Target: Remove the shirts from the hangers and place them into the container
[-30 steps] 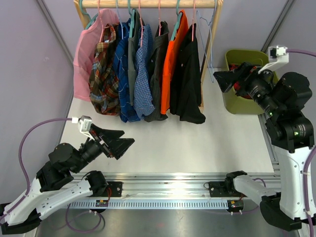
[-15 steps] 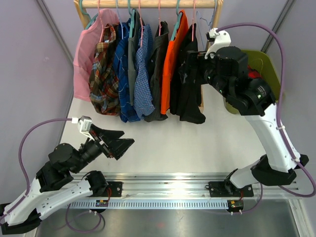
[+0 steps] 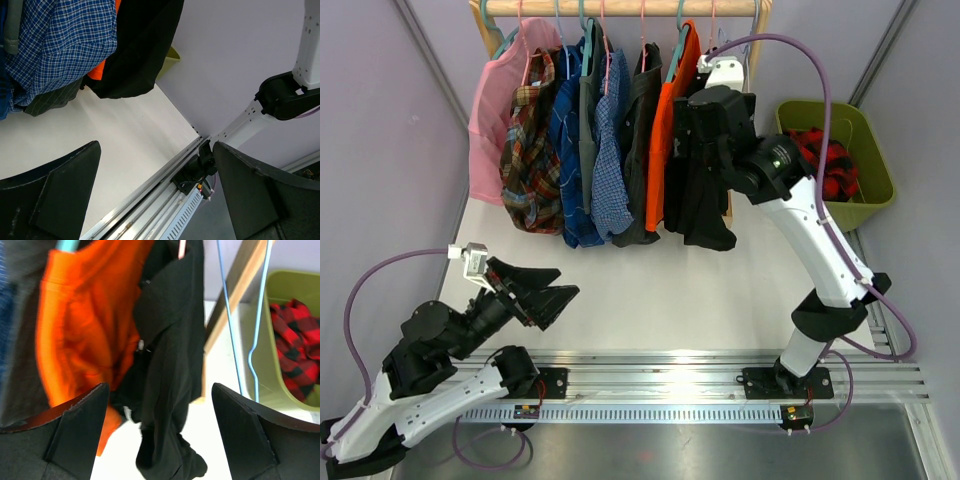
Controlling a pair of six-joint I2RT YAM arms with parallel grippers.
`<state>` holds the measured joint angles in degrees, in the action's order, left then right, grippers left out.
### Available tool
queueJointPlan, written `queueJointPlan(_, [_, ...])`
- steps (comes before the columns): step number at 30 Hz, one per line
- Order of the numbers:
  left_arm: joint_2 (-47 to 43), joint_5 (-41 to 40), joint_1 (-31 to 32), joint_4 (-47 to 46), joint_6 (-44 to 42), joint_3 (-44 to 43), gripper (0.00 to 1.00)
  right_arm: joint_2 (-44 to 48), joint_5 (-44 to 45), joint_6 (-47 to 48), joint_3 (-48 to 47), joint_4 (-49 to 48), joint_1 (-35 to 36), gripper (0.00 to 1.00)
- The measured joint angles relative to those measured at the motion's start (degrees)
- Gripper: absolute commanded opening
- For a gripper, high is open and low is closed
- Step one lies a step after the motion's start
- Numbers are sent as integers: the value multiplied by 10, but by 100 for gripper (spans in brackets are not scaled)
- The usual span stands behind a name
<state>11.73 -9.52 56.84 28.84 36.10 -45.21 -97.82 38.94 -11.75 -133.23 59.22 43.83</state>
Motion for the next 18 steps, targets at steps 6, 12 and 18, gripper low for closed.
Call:
queueJointPlan(6, [-14,-2,0,15,2,0,99,-25,38,8,0,4,0,52])
queueJointPlan(12, [-30,-4,0,24,6,0,99,-26,61,10,-2,-2,-2,2])
queueJointPlan(18, [-42,-6,0,24,11,4,99,-25,65,11,0,-6,-16,0])
